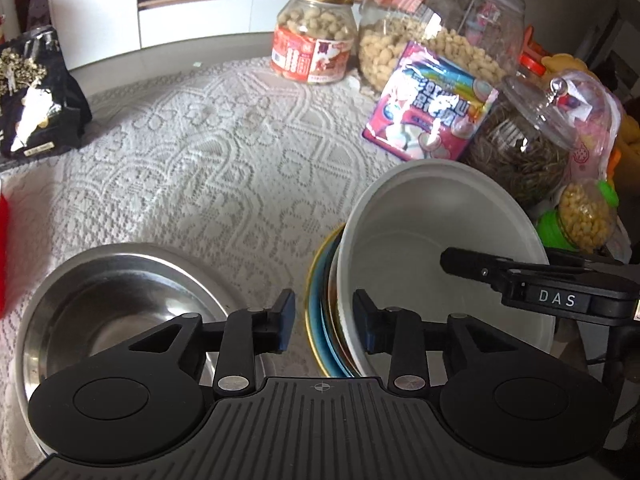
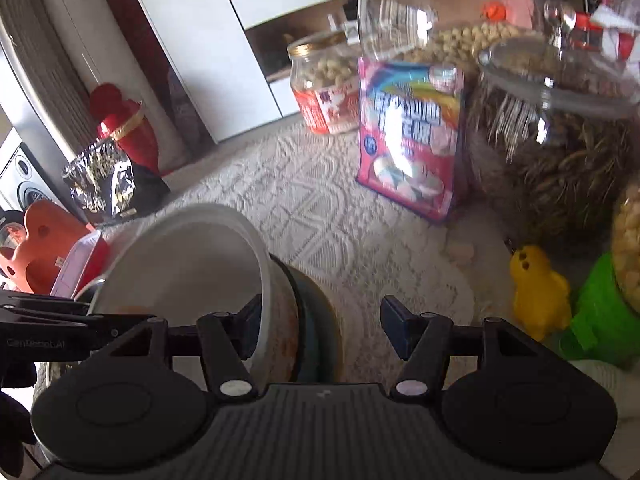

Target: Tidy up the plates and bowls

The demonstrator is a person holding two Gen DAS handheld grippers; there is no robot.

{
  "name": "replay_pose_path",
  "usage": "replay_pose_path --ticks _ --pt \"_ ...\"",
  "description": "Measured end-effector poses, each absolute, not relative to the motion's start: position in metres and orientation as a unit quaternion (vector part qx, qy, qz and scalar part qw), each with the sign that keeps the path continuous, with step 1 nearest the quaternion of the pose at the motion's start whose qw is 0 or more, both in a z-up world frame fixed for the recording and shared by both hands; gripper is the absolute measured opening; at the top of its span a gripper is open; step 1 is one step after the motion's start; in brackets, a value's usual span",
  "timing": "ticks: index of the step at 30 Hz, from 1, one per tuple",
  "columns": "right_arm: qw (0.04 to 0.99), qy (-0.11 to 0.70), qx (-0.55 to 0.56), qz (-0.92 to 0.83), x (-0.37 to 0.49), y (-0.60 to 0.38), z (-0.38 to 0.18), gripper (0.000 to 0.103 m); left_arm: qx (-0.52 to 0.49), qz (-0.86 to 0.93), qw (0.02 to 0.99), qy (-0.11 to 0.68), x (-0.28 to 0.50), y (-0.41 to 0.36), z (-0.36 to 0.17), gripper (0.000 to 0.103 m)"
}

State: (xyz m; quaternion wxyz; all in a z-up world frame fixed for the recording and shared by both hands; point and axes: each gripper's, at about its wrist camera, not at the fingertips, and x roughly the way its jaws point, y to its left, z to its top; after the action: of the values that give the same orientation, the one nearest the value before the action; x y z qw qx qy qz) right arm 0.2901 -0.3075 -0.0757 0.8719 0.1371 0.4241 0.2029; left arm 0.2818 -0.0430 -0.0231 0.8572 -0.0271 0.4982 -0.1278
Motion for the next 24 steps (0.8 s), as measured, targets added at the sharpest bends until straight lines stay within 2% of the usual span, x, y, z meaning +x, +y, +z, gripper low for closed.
replay_pose_path --ticks 3,8,10,13,21,24 --pt "0.840 0.459 0.176 0.228 0.294 -0.310 -0.090 0.062 -0.033 -0.131 0.843 0.521 0.291 -0.046 -0.033 0.035" --pt "0.833 0.471 0.173 0.233 0.295 -0.298 -0.097 0.064 -0.018 -0.135 0.838 0.529 0.294 -0.055 -0.039 0.040" --pt "0.835 0.477 0.160 0.222 0.297 -0.295 -0.095 0.075 -0.014 -0.135 0.837 0.531 0.296 -0.057 -0.038 0.041" --pt "0.822 0.505 0.158 0.212 0.305 -0.297 -0.097 0.085 -0.009 -0.138 0.834 0.534 0.298 -0.060 -0.037 0.043" --pt "0.796 0.557 0.161 0.171 0.310 -0.297 -0.101 0.096 -0.016 -0.157 0.831 0.533 0.297 -0.059 -0.038 0.053" --pt "0.773 0.577 0.200 0.174 0.313 -0.303 -0.106 0.100 -0.038 -0.169 0.830 0.531 0.298 -0.053 -0.038 0.056"
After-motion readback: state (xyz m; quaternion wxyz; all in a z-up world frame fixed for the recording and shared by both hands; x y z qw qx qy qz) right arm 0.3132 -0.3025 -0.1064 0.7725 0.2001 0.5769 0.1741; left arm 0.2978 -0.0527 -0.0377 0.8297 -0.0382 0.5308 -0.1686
